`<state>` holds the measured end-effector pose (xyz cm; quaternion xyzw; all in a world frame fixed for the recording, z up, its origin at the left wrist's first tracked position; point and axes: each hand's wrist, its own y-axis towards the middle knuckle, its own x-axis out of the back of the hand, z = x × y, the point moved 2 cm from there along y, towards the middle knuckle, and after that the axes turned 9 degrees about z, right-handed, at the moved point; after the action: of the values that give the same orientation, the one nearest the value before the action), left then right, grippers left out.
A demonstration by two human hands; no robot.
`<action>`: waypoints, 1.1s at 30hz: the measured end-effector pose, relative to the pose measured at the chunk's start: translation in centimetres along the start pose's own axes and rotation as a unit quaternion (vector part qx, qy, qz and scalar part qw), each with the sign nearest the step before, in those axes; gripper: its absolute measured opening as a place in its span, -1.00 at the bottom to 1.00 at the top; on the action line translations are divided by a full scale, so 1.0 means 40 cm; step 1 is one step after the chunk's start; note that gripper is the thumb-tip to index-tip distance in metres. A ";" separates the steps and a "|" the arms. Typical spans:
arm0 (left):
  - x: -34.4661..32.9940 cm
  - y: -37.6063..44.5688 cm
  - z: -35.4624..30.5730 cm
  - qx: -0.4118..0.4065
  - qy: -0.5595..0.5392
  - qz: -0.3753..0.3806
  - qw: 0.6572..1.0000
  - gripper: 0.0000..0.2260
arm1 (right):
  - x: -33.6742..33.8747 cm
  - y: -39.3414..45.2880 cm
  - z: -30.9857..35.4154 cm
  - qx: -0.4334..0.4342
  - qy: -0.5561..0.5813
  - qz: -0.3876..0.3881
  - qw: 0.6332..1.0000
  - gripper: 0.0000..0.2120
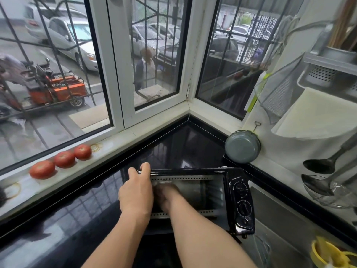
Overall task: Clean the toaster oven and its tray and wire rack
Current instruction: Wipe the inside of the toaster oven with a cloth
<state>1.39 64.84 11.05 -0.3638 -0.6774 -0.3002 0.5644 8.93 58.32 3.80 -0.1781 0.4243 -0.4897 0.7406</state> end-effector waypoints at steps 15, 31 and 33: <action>-0.004 0.014 0.002 -0.008 0.004 -0.013 1.000 -0.62 | 0.170 0.002 0.089 0.062 -0.879 -0.153 0.447 -0.67; -0.013 -0.010 0.012 -0.001 -0.006 -0.029 1.000 -0.65 | 0.237 -0.080 0.138 -0.142 -0.918 -0.012 0.369 -0.53; -0.014 -0.013 0.013 -0.002 -0.008 -0.028 1.000 -0.65 | 0.229 -0.084 0.145 -0.115 -0.923 -0.018 0.368 -0.63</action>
<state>0.75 64.89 10.38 -0.3476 -0.6915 -0.3143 0.5497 13.15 47.88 5.27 -0.6102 -0.4741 0.0193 0.6345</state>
